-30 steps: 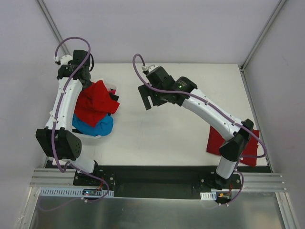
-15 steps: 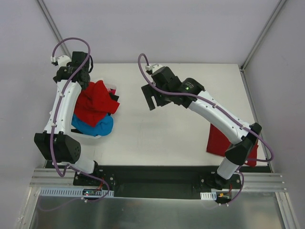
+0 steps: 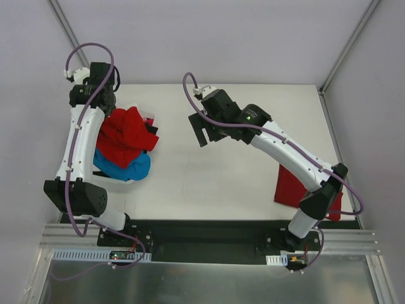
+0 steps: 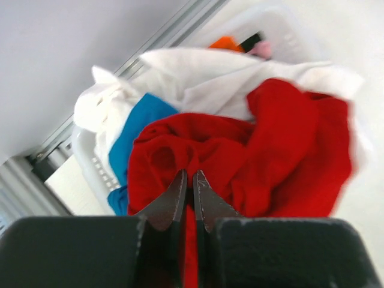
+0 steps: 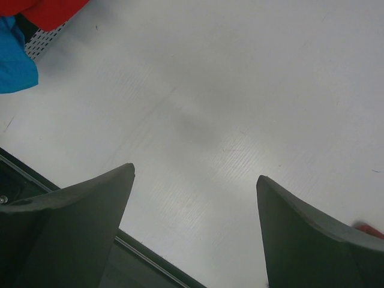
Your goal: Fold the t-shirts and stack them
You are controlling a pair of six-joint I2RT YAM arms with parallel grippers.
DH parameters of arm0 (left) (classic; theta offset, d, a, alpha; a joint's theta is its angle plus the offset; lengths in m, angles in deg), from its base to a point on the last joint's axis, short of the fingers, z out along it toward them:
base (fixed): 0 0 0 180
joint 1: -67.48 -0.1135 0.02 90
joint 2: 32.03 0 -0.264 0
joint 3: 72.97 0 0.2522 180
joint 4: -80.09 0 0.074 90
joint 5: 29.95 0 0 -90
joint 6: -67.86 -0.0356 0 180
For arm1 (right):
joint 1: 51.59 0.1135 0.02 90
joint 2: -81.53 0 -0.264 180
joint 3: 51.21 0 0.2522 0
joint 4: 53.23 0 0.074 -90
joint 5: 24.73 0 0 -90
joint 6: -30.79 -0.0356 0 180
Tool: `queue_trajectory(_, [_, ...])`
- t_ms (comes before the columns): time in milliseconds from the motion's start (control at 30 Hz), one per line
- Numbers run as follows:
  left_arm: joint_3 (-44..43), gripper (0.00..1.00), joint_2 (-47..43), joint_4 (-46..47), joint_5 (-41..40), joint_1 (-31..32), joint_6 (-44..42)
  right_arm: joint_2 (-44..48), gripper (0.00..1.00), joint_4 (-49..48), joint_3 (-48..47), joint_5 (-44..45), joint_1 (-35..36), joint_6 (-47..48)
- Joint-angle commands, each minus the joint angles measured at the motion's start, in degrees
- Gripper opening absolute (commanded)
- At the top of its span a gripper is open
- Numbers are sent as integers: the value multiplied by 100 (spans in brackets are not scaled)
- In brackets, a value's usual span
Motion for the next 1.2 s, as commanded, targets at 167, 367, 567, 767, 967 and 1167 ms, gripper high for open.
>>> queue_trajectory(167, [-2715,0,-213,-459,847,881,-431,174,86,-147,74,46,31,22])
queue_trajectory(367, [-2521,0,-302,-486,1893,1468,-107,60,86,-104,-75,55,22,-4])
queue_trajectory(567, [-3478,0,347,-538,2710,2365,-369,-11,86,-86,-128,81,31,-5])
queue_trajectory(767, [-3025,0,288,-670,2562,2911,-343,-11,92,-156,-102,107,31,241])
queue_trajectory(967, [-4185,0,628,-977,2245,3175,-370,16,94,-314,-32,-129,-513,24])
queue_trajectory(1167, [-4388,0,245,-1417,1438,3175,-195,-535,77,-1000,-118,-1595,-1086,-846])
